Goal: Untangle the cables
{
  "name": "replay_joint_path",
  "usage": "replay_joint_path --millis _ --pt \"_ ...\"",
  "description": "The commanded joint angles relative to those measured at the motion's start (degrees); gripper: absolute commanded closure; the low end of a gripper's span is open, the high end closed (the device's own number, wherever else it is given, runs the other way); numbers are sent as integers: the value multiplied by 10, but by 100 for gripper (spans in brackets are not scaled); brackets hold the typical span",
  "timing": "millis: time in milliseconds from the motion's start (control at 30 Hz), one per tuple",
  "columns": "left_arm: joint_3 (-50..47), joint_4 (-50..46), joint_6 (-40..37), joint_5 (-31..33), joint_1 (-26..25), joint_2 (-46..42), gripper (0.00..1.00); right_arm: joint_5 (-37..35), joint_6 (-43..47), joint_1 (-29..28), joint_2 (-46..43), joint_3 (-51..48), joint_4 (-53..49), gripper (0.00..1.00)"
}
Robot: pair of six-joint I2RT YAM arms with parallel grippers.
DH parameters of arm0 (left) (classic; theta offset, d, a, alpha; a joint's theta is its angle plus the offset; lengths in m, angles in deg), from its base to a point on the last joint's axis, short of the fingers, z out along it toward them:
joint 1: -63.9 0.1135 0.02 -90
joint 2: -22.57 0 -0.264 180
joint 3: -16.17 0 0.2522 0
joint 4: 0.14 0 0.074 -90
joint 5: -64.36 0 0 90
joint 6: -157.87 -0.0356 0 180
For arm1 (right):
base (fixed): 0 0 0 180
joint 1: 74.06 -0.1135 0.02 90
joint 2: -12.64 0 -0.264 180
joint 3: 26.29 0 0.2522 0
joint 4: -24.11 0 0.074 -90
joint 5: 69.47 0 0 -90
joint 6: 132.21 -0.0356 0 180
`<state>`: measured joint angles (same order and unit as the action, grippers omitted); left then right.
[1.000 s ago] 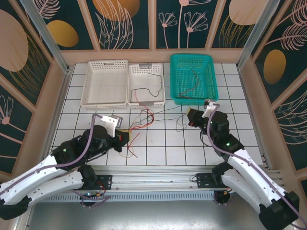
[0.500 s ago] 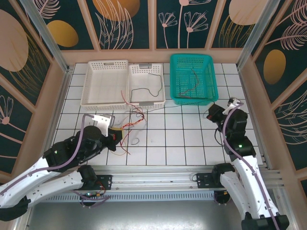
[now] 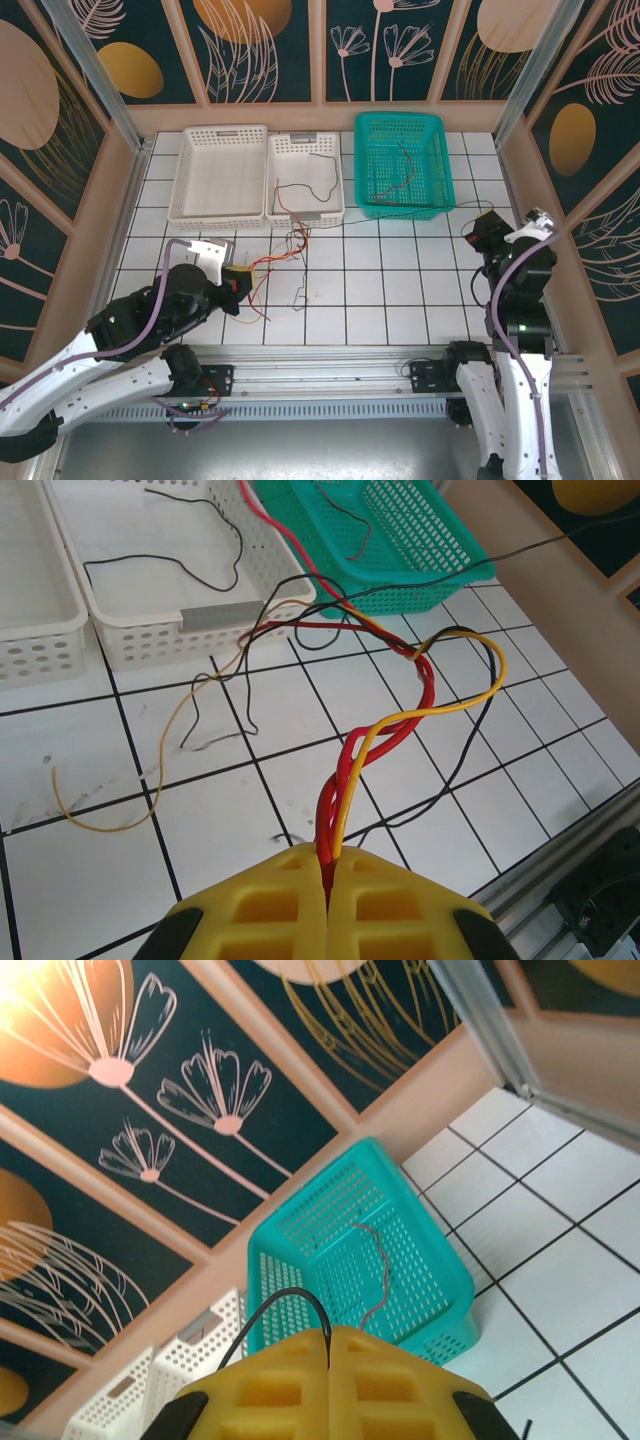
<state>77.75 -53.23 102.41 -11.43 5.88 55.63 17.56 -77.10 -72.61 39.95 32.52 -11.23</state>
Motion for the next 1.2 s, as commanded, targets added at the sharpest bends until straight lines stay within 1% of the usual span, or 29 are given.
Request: replay_joint_path --millis 0,133,267,400,433,467,533,567,633,667,733,800,1000,1067,1167 --pt "0 -6 2 17 3 0 100 -16 -5 6 10 46 -26 100" --pt "-2 -5 3 17 2 2 100 19 -1 8 29 85 -34 100" --pt "-3 -4 2 15 2 9 100 90 -10 8 60 150 -40 100" --pt "-3 -2 1 12 2 20 100 171 -41 8 88 218 -20 100" --pt "-3 -3 1 12 2 21 100 203 -54 8 100 233 -10 100" --pt "-3 -3 1 11 2 20 100 249 -69 8 112 243 9 100" --pt "-4 -1 1 11 2 18 100 369 -97 8 150 254 52 100" --pt "-5 0 1 12 3 16 100 413 -118 7 167 251 69 100" --pt "-7 2 0 11 3 12 100 464 -148 6 175 211 128 100" --pt "-6 2 0 10 3 12 100 477 -148 4 176 194 141 100" --pt "-7 5 -1 8 3 12 100 487 -136 -8 178 165 148 100" --pt "-9 7 -2 7 2 14 100 485 -123 -37 177 134 159 100" --pt "-11 13 -5 3 2 20 100 414 -51 -196 225 91 148 100" --pt "-10 12 -6 2 3 19 100 374 -25 -251 255 85 141 100" --pt "-12 13 -6 0 3 14 100 343 -2 -295 298 73 140 100"
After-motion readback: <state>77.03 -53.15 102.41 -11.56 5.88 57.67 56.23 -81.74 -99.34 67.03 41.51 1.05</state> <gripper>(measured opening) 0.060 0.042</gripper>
